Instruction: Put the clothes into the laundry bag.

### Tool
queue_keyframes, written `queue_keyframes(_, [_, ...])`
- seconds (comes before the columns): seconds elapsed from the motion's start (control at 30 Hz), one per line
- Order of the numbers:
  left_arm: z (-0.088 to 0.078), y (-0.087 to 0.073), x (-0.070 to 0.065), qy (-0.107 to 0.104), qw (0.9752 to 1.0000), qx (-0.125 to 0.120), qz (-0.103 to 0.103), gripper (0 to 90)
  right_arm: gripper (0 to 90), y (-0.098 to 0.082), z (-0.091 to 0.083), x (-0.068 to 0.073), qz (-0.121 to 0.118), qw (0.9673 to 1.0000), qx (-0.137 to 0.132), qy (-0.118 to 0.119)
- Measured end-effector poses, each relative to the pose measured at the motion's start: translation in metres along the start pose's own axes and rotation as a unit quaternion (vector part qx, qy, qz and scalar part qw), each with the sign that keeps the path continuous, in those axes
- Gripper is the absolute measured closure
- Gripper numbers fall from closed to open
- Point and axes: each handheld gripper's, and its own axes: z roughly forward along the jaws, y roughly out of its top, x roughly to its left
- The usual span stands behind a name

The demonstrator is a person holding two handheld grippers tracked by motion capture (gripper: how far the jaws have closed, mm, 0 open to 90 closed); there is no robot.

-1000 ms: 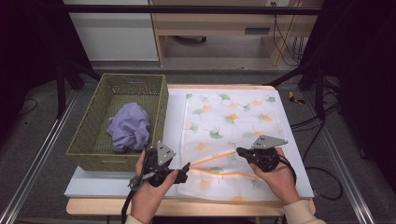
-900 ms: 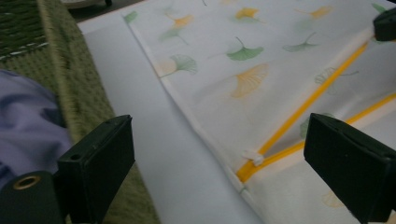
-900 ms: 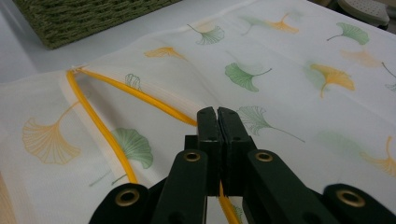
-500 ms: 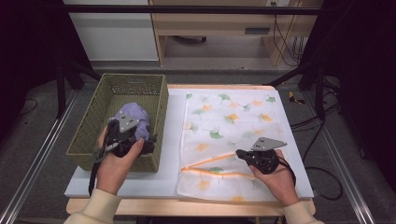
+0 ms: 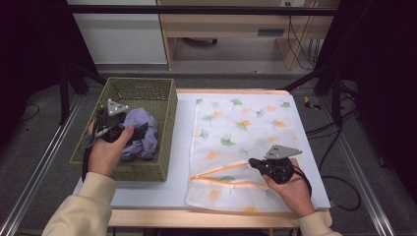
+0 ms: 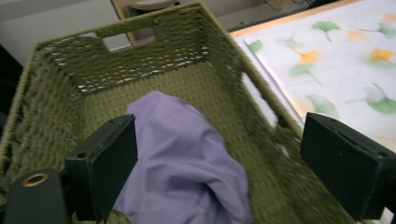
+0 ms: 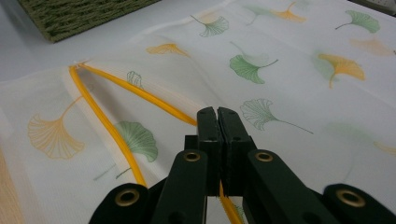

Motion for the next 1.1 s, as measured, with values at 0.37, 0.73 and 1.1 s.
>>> queue_keyframes(0.37, [0.037, 0.008, 0.022, -0.006, 0.9993, 0.030, 0.022, 10.0, 88.8, 0.000, -0.005, -0.004, 0.007, 0.9999, -0.011, -0.002])
queue_keyframes(0.73, [0.062, 0.003, 0.043, -0.030, 0.9976, 0.060, 0.019, 8.0, 88.8, -0.001, -0.003, -0.007, 0.009, 0.9999, -0.006, 0.001])
queue_keyframes(1.1, [0.071, 0.000, 0.054, -0.039, 0.9975, 0.057, -0.016, 7.8, 88.7, -0.002, -0.001, -0.008, 0.004, 1.0000, 0.004, -0.001])
